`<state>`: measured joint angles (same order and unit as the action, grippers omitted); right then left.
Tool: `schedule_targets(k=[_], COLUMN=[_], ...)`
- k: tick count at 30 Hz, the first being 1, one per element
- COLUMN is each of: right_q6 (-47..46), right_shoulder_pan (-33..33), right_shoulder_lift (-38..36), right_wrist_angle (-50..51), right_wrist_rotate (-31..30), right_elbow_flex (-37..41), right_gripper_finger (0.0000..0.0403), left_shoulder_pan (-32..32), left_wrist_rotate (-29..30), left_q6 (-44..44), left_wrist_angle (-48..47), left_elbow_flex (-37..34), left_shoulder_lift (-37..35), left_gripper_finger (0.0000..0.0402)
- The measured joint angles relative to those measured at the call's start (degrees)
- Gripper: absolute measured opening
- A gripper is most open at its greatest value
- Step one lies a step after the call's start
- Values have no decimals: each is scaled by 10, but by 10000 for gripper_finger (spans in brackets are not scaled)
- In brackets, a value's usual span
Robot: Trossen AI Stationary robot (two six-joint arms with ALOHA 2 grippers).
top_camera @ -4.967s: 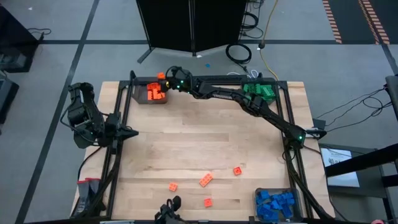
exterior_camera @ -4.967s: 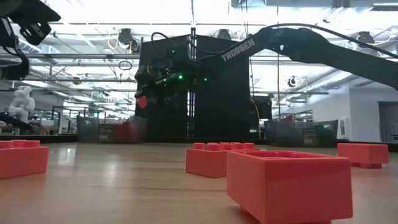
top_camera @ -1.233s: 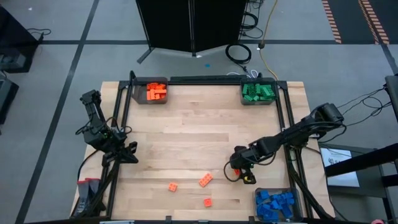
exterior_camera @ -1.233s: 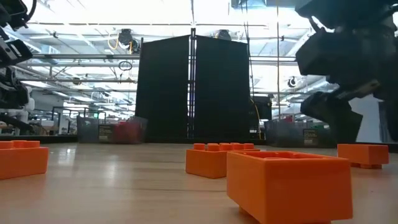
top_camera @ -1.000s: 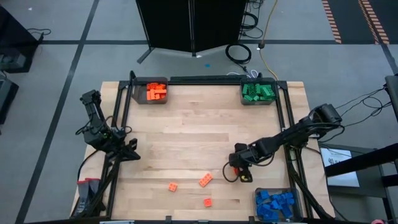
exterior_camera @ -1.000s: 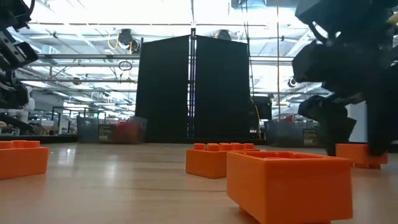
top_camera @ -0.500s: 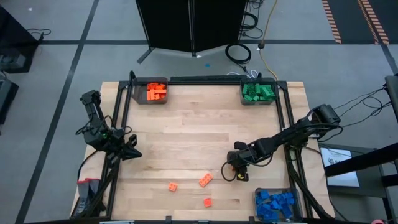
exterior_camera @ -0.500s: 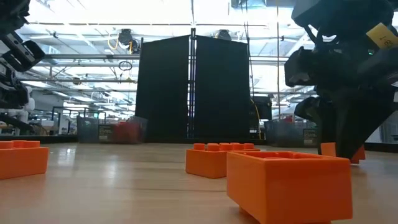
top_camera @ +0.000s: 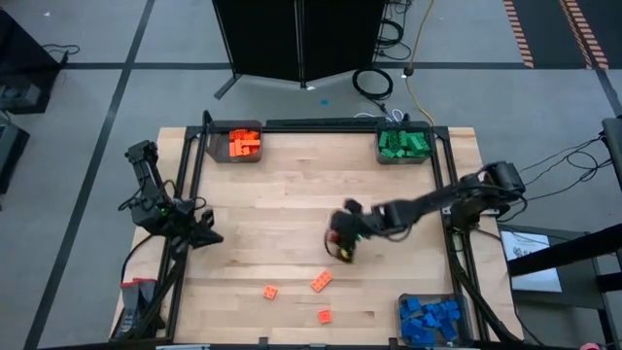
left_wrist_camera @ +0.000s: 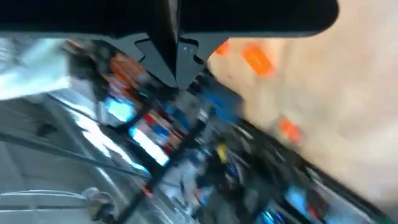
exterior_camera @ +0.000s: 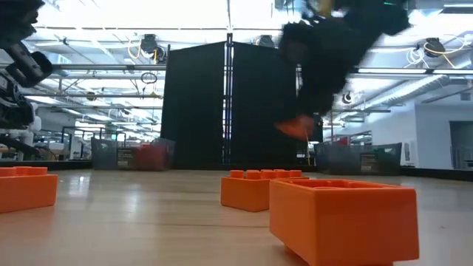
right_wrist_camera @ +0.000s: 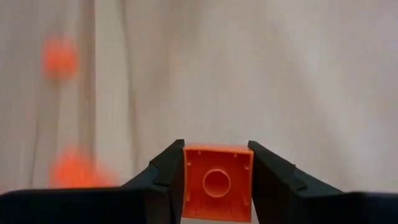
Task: Sort blocks
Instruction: Put the orange game piece into the top left black bin
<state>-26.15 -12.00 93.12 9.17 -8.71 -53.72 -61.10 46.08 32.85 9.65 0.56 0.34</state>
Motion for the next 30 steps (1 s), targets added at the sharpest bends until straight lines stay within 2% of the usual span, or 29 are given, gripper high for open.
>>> schedule_targets(k=[4,9,13,17,21,22,23,25,27,30], right_q6=[77,139,148,154,143,130,102,31,-24,-42], right_shoulder_pan=[76,177,240,272,296,302,309,320,328,338], right_shoulder_lift=[10,82,199,357,514,533,534,538,541,560], right_wrist_angle=[-120,-228,-261,-229,-144,-176,-272,-335,-319,-303], right_wrist_rotate=[-30,-31,46,142,163,169,166,146,121,117], right_elbow_flex=[-64,-181,-345,-564,-807,-812,-771,-719,-695,-690], right_gripper_finger=[122,122,122,122,122,122,122,122,122,122], left_shoulder_pan=[0,0,0,0,0,0,0,0,0,0], left_wrist_rotate=[-118,-218,-239,-263,-264,-263,-261,-254,-240,-222], left_q6=[154,247,238,155,96,89,87,87,87,87], left_wrist_angle=[-65,-91,-86,-100,-148,-154,-155,-169,-186,-208], left_elbow_flex=[3,10,10,33,54,57,58,59,59,59], left_shoulder_lift=[5,31,34,23,19,19,19,16,19,21], left_gripper_finger=[0,0,0,0,0,0,0,0,0,0])
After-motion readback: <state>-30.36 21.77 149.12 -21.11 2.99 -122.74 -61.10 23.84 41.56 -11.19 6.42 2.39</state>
